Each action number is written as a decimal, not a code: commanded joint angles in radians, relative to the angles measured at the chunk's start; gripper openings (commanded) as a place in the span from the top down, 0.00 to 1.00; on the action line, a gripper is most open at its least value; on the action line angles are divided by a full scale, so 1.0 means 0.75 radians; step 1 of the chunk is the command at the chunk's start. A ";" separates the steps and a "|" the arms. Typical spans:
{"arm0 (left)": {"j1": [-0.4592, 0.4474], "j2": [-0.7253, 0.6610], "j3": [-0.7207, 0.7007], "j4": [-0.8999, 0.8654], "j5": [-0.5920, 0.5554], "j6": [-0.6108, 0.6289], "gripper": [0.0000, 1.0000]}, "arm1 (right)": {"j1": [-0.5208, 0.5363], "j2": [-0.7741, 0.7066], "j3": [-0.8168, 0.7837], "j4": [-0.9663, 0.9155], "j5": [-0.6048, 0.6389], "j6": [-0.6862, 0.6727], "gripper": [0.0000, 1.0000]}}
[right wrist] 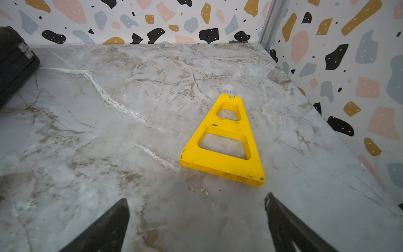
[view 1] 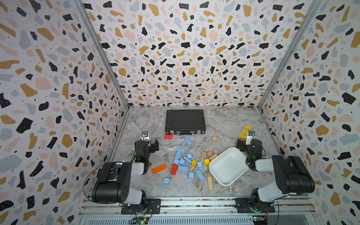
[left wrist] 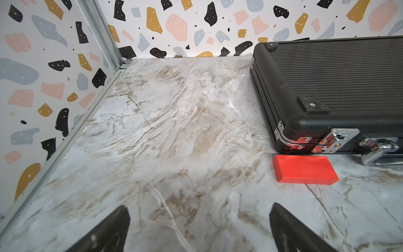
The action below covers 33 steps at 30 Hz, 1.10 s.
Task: Pick out the blue building blocks
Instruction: Adjust the storage box at the center of the board.
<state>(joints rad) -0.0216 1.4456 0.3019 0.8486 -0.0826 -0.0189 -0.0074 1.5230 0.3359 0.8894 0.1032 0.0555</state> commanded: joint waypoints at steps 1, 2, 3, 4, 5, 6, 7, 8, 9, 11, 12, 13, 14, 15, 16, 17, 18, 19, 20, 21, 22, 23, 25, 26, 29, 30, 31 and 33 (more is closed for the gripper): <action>0.000 -0.013 0.018 0.039 0.031 0.006 0.00 | -0.005 -0.017 0.022 -0.009 -0.021 -0.015 0.00; 0.000 -0.021 0.015 0.046 0.044 0.010 0.00 | -0.005 -0.036 0.023 -0.021 -0.021 -0.017 0.00; 0.000 -0.045 0.015 0.026 0.068 0.020 0.00 | -0.005 -0.080 0.036 -0.075 -0.022 -0.017 0.00; -0.001 -0.072 0.018 -0.002 0.089 0.025 0.00 | -0.004 -0.128 0.060 -0.160 -0.017 -0.013 0.00; 0.000 -0.106 0.034 -0.057 0.100 0.028 0.00 | -0.005 -0.192 0.113 -0.320 -0.017 0.002 0.00; 0.000 -0.137 0.064 -0.137 0.100 0.025 0.00 | -0.005 -0.246 0.181 -0.503 -0.027 0.030 0.00; 0.000 -0.159 0.096 -0.206 0.101 0.026 0.00 | -0.004 -0.283 0.234 -0.642 -0.043 0.052 0.00; 0.000 -0.178 0.141 -0.290 0.106 0.032 0.00 | -0.006 -0.316 0.292 -0.779 -0.079 0.078 0.00; 0.000 -0.190 0.200 -0.396 0.110 0.034 0.00 | -0.004 -0.348 0.337 -0.890 -0.136 0.083 0.00; 0.000 -0.198 0.348 -0.646 0.148 0.066 0.00 | -0.005 -0.414 0.388 -1.037 -0.216 0.182 0.00; 0.000 -0.194 0.457 -0.827 0.189 0.086 0.00 | -0.004 -0.451 0.418 -1.126 -0.234 0.285 0.00; 0.000 -0.185 0.552 -0.985 0.218 0.098 0.00 | -0.005 -0.476 0.452 -1.219 -0.269 0.337 0.00; 0.000 -0.174 0.648 -1.128 0.245 0.093 0.00 | -0.003 -0.488 0.515 -1.396 -0.324 0.357 0.00; 0.000 -0.169 0.727 -1.248 0.263 0.074 0.00 | -0.002 -0.488 0.591 -1.569 -0.346 0.393 0.00; 0.000 -0.172 0.774 -1.327 0.282 0.055 0.00 | -0.001 -0.485 0.647 -1.720 -0.356 0.418 0.00; 0.000 -0.185 0.809 -1.396 0.313 0.025 0.00 | 0.007 -0.484 0.704 -1.871 -0.379 0.417 0.00; 0.000 -0.196 0.818 -1.443 0.353 -0.017 0.00 | 0.016 -0.496 0.748 -2.009 -0.395 0.427 0.00; 0.000 -0.205 0.814 -1.462 0.389 -0.057 0.00 | 0.024 -0.516 0.767 -2.096 -0.409 0.450 0.00; 0.000 -0.213 0.797 -1.468 0.433 -0.097 0.00 | 0.035 -0.550 0.773 -2.175 -0.450 0.480 0.00; 0.000 -0.218 0.763 -1.447 0.472 -0.142 0.00 | 0.047 -0.590 0.771 -2.242 -0.488 0.523 0.00; 0.000 -0.225 0.726 -1.409 0.505 -0.167 0.00 | 0.065 -0.627 0.765 -2.292 -0.507 0.566 0.00; 0.000 -0.233 0.683 -1.349 0.544 -0.180 0.00 | 0.089 -0.672 0.746 -2.329 -0.519 0.620 0.00; 0.000 -0.237 0.648 -1.303 0.573 -0.189 0.00 | 0.135 -0.742 0.686 -2.334 -0.542 0.735 0.01; -0.001 -0.233 0.651 -1.318 0.578 -0.190 0.00 | 0.156 -0.758 0.650 -2.297 -0.581 0.776 0.01; 0.000 -0.236 0.644 -1.323 0.602 -0.190 0.00 | 0.183 -0.685 0.622 -2.232 -0.587 0.812 0.02; 0.000 -0.238 0.636 -1.319 0.608 -0.189 0.00 | 0.189 -0.648 0.627 -2.220 -0.584 0.810 0.04; 0.000 -0.243 0.627 -1.318 0.613 -0.191 0.00 | 0.199 -0.603 0.637 -2.215 -0.581 0.810 0.05; 0.000 -0.257 0.614 -1.314 0.621 -0.188 0.00 | 0.238 -0.541 0.651 -2.201 -0.560 0.799 0.08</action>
<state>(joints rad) -0.0216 1.2770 0.7765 -0.1600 0.3405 -0.1467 0.1455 1.0634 0.8120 -0.7460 -0.3141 0.6163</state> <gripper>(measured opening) 0.999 0.929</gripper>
